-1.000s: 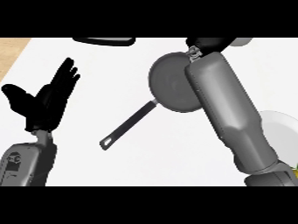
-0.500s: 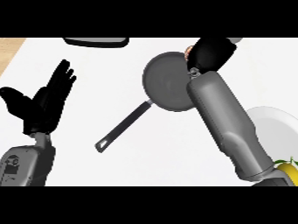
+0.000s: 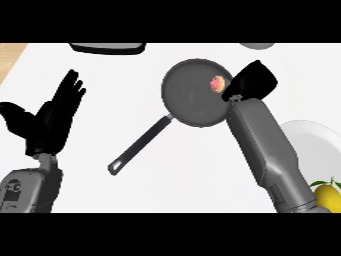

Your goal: Pick the cupcake from the plate and place it in the pan

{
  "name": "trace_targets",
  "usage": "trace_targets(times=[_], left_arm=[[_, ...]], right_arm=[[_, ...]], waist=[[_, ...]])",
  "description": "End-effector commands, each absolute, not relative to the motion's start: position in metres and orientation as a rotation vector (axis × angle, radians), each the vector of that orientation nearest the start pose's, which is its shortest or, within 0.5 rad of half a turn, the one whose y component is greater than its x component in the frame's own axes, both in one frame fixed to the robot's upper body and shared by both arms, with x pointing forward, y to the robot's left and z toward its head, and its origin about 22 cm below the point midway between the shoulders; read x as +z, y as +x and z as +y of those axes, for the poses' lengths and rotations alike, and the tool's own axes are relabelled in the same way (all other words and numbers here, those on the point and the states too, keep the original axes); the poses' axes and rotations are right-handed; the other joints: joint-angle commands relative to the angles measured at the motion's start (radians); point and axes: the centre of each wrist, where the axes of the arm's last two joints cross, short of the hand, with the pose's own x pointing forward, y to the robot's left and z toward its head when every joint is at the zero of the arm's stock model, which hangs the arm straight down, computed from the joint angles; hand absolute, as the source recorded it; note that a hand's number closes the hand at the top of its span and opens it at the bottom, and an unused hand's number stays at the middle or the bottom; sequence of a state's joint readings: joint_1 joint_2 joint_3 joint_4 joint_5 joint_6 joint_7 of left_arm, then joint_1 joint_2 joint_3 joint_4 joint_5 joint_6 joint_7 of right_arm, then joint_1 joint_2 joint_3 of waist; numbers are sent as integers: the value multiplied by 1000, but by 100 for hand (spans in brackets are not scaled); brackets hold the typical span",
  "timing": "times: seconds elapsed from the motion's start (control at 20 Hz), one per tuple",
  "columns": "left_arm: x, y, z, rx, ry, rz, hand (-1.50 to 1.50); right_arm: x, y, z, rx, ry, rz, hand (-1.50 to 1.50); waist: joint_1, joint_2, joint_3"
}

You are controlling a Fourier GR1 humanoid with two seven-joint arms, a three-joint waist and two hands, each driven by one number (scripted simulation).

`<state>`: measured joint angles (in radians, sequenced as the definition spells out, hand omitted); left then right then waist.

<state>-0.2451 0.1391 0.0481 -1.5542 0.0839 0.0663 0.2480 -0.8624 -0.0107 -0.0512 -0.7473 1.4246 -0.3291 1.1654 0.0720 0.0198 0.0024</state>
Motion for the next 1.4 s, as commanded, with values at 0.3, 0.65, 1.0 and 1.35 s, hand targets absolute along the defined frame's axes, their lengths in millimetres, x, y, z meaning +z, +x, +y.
trace_targets(times=[0.3, 0.65, 1.0, 1.35], left_arm=[[64, 289, 266, 1, 72, -1522, 0], [48, 288, 254, 19, 78, -1504, 0], [48, 283, 276, 42, 95, -1492, 0], [50, 279, 269, 60, 116, -1494, 0]], right_arm=[[37, 400, -133, -144, -1363, -936, -150], [64, 392, -129, -434, -1245, -1182, -150], [28, 328, -120, -523, -1088, -1337, -150], [11, 247, -99, -494, -976, -1436, -150]], waist=[[-11, -15, 0], [-47, -28, -2], [-68, -37, -2], [-93, -38, -3]])
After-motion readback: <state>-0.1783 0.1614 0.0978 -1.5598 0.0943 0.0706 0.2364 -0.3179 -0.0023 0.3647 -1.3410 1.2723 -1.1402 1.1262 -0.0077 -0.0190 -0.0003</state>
